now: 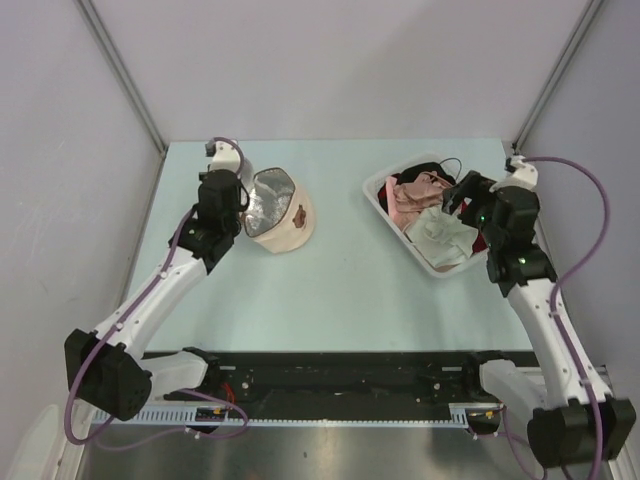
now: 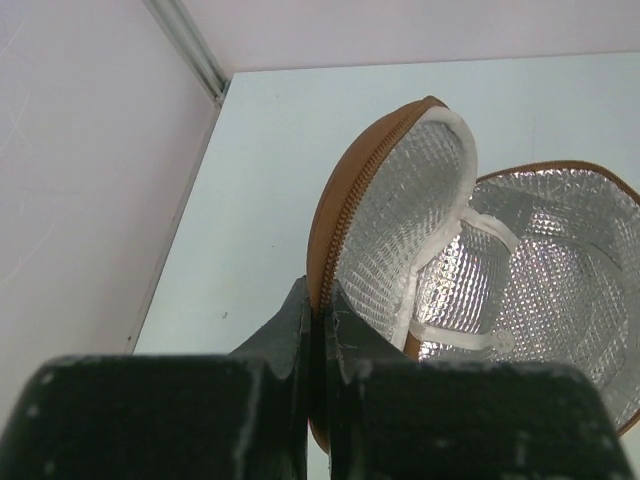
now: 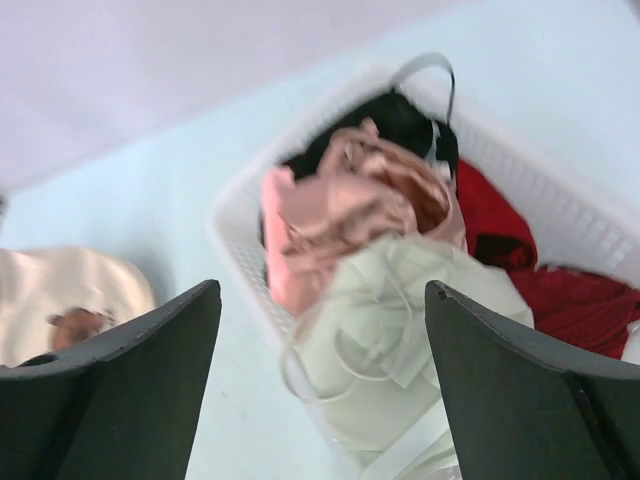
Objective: Unzip the laundry bag and remove the bra
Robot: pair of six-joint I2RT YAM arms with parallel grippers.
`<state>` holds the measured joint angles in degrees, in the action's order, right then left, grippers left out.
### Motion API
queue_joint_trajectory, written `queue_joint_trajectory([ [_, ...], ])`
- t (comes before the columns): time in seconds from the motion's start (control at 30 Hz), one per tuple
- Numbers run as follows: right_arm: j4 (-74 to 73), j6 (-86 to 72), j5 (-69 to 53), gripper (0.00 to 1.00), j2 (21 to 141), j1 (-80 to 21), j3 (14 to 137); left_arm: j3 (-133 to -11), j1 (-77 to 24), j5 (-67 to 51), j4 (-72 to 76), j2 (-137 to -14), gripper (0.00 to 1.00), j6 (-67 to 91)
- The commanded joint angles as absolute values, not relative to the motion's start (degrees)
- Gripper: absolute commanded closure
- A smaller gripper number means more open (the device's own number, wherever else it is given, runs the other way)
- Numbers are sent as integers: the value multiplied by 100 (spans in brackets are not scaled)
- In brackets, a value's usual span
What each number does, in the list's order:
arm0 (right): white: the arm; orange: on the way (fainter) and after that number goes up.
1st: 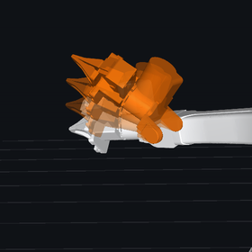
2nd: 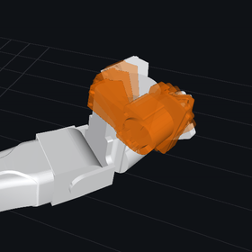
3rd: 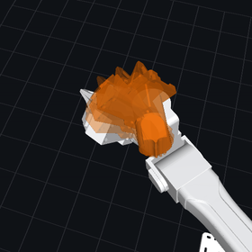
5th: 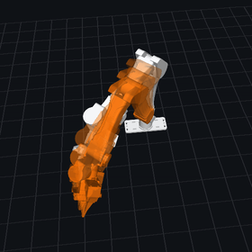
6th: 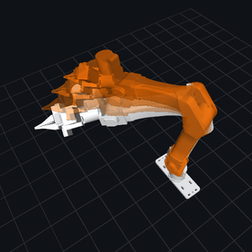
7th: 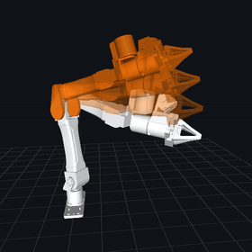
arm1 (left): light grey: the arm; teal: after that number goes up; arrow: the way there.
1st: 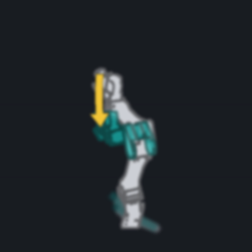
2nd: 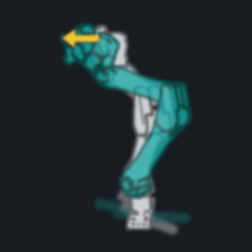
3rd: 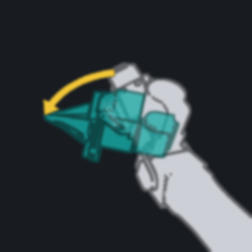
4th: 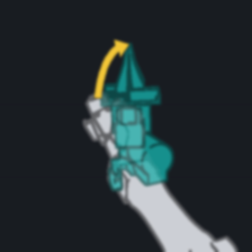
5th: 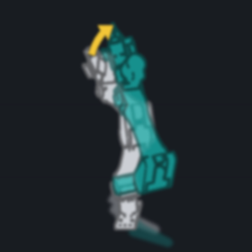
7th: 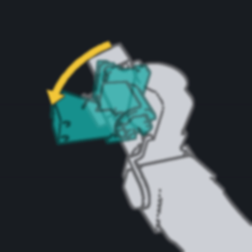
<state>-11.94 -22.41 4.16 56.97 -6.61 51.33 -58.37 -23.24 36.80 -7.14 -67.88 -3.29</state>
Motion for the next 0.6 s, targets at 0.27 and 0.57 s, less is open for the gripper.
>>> queue_joint_trajectory([
  [0.27,-3181,-1732,562,0,5115,-712,5528,-6671,-2118,3876,-1283,-6567,0,263],
  [0.57,-3998,-2056,1529,0,5133,-844,5599,-5925,-2118,1806,-2108,-4967,0,1502],
])
